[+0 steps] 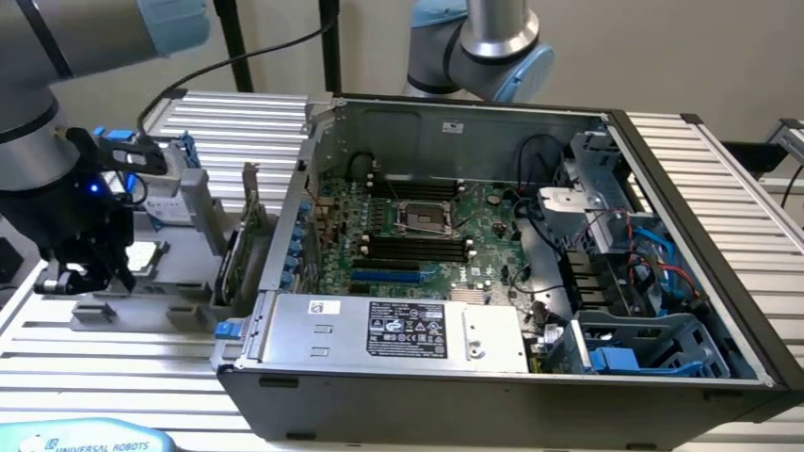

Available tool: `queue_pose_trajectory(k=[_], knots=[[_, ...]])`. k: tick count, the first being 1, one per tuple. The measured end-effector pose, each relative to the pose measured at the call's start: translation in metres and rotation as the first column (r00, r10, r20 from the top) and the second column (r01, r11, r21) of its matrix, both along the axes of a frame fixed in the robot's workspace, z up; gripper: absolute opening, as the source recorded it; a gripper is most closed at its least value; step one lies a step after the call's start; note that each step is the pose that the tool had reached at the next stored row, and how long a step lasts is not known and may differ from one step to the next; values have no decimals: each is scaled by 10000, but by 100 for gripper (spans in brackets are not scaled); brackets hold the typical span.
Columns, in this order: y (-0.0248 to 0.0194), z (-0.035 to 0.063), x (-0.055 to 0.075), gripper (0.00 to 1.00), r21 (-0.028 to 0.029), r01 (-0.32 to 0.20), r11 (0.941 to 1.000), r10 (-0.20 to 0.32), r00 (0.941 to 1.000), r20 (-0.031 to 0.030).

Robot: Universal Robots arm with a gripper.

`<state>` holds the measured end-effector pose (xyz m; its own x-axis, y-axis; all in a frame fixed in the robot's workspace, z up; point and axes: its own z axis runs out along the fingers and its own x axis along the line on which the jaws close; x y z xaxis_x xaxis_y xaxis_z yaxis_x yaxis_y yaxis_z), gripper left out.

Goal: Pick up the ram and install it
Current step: 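Pick up the ram and move it above insertion slot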

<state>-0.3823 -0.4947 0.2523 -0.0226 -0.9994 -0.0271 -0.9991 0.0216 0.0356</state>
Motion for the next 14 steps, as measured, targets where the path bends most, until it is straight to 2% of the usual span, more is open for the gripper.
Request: queue_pose_trajectory(k=[8, 14], knots=[[0, 367, 63, 13, -1, 1, 10000, -1, 10000, -2], [1, 636, 241, 13, 1, 0, 10000, 0, 10000, 1]])
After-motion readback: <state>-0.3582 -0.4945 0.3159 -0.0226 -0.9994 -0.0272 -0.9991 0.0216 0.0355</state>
